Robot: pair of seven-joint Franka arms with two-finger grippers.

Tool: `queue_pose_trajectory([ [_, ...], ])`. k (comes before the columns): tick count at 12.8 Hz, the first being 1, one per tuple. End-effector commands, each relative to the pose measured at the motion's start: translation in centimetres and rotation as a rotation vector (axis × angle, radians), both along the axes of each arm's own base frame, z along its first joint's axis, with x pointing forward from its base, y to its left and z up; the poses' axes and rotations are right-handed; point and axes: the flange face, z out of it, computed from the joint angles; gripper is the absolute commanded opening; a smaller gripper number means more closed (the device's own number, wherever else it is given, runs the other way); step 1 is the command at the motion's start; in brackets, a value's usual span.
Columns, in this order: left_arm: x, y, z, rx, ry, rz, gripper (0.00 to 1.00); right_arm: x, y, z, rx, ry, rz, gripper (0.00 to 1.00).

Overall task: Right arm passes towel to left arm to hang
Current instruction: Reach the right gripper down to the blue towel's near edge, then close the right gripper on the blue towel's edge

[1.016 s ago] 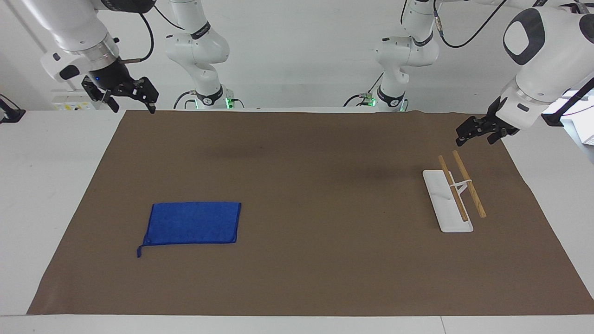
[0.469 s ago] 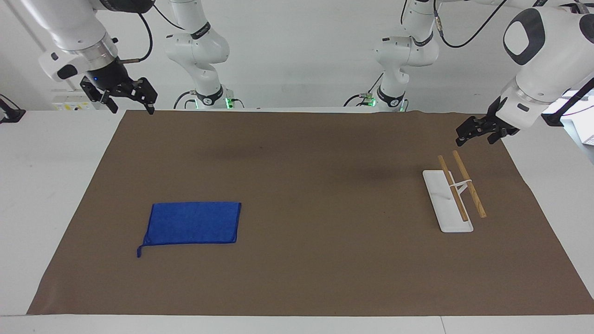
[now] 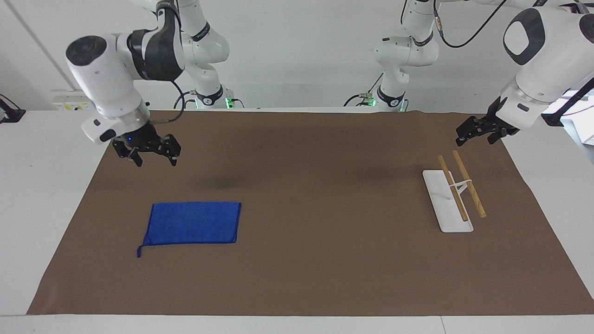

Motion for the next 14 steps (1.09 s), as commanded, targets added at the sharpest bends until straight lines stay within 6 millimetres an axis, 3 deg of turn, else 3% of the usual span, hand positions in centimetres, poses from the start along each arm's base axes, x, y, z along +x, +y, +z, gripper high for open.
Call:
queue_pose_trajectory([
  [1, -0.2, 0.3, 0.1, 0.011, 0.001, -0.012, 1.0, 1.9, 3.1, -6.4, 0.017, -0.033, 0.005, 1.0],
  [2, -0.2, 0.3, 0.1, 0.011, 0.001, -0.012, 1.0, 1.8, 3.7, -8.2, 0.017, -0.032, 0.017, 1.0],
  [4, -0.2, 0.3, 0.0, 0.011, 0.003, -0.012, 1.0, 0.1, 1.9, -12.5, 0.014, -0.003, 0.001, 1.0],
  [6, -0.2, 0.3, 0.0, 0.011, 0.003, -0.012, 1.0, -0.5, 1.6, -14.7, 0.014, -0.008, -0.002, 1.0],
  [9, -0.2, 0.3, 0.1, 0.011, 0.001, -0.012, 1.0, -0.5, 1.7, -16.6, 0.013, 0.014, 0.009, 0.94],
  [14, -0.2, 0.3, 0.1, 0.011, 0.001, -0.012, 1.0, 0.5, 2.4, -17.9, 0.016, -0.047, 0.0, 0.91],
])
